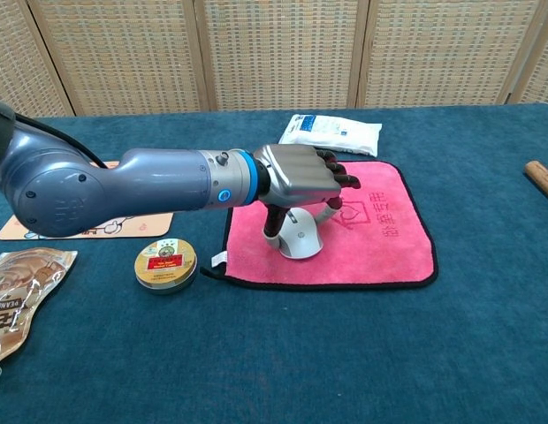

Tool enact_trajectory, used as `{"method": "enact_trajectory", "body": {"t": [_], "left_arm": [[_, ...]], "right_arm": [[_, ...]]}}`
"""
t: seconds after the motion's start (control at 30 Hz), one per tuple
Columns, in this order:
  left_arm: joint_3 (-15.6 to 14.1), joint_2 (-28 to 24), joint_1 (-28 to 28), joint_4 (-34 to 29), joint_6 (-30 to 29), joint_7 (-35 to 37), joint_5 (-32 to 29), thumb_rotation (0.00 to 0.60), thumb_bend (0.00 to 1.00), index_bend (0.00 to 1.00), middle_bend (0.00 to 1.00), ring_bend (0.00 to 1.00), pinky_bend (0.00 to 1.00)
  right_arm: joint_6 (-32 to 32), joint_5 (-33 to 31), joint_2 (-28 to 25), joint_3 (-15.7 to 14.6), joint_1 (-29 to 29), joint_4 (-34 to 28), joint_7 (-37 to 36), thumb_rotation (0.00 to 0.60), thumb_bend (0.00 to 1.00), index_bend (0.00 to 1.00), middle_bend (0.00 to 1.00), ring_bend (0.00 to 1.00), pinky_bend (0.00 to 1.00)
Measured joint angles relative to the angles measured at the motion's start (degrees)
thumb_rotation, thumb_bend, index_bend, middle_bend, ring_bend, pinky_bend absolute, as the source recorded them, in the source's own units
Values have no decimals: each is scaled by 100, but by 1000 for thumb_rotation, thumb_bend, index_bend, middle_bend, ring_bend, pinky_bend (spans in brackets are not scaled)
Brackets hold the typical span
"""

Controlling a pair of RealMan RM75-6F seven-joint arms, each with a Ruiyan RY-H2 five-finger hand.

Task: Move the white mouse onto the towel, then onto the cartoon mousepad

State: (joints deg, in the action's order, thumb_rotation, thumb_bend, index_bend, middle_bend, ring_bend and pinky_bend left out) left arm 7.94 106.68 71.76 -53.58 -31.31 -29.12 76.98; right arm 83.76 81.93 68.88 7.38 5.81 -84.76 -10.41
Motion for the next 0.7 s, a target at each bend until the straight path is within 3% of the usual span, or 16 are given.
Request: {"method": "enact_trajectory", "body": {"t": [0.27, 0.7], "left_arm": [[-30, -7, 3, -28, -83, -23, -26, 600, 38, 623, 0, 0, 0], [-115, -183, -57, -99, -397, 110, 169, 600, 72, 642, 0, 0, 0]], "right_arm": [[14, 1, -1, 4, -6, -2, -7, 600, 2, 59, 0, 0, 0], [15, 0, -5, 6, -9, 2, -19, 600, 2, 59, 0, 0, 0]]}}
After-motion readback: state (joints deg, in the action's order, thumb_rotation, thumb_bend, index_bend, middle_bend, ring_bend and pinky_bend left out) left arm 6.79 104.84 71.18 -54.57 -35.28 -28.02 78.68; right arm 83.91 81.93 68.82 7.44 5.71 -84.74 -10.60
